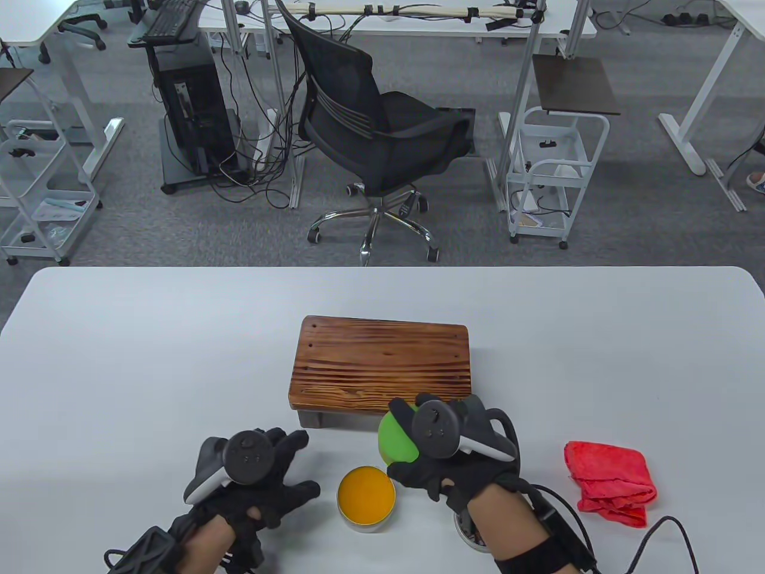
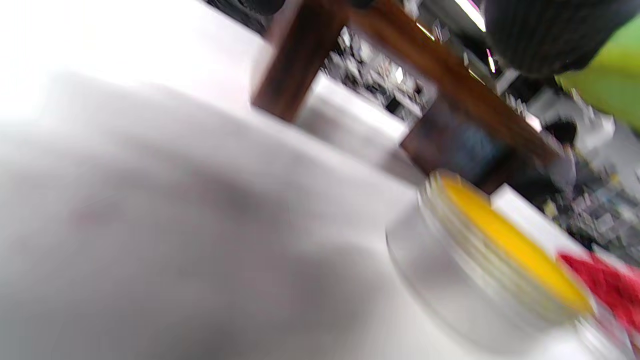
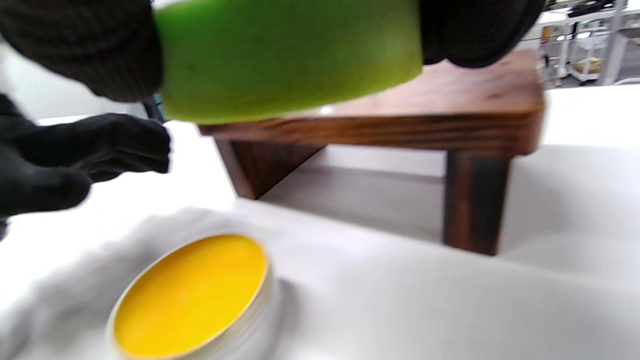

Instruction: Dip and apply wood wax on stool

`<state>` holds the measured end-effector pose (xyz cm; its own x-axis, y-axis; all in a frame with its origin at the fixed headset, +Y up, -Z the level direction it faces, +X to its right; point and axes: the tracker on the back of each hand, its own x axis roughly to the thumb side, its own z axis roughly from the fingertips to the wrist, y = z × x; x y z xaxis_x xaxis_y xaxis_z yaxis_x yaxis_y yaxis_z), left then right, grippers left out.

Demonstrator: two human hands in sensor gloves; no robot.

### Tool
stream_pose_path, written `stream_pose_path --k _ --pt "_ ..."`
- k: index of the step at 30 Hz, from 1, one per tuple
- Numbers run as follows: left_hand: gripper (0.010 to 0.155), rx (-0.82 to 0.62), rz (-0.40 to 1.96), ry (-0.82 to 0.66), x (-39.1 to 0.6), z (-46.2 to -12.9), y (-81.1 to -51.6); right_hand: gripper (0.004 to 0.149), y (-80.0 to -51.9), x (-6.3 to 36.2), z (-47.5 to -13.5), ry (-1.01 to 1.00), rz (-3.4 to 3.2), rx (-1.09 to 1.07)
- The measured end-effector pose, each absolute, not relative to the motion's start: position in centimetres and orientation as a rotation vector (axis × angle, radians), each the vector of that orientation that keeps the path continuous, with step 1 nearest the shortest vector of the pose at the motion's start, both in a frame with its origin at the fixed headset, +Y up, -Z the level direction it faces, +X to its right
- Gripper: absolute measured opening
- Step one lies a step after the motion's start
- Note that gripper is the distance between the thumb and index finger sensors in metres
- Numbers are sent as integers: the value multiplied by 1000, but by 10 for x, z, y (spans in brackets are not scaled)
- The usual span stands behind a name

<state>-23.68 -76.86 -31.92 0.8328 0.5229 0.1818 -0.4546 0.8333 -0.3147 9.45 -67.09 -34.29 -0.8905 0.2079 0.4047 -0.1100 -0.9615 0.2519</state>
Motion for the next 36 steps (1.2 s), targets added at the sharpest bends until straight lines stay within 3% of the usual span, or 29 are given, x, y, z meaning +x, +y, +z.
stream_pose_path --k 8,17,28,36 --pt "107 -160 651 -177 -247 -364 -757 100 -656 142 -400 335 2934 361" --pt "100 -155 738 -110 -231 -415 -777 99 -671 162 -439 427 2952 166" --pt "99 -153 748 -115 -226 -422 -785 98 -682 167 -455 516 2976 101" --pt "100 -137 744 -118 -224 -419 -786 96 -681 136 -462 507 3108 158"
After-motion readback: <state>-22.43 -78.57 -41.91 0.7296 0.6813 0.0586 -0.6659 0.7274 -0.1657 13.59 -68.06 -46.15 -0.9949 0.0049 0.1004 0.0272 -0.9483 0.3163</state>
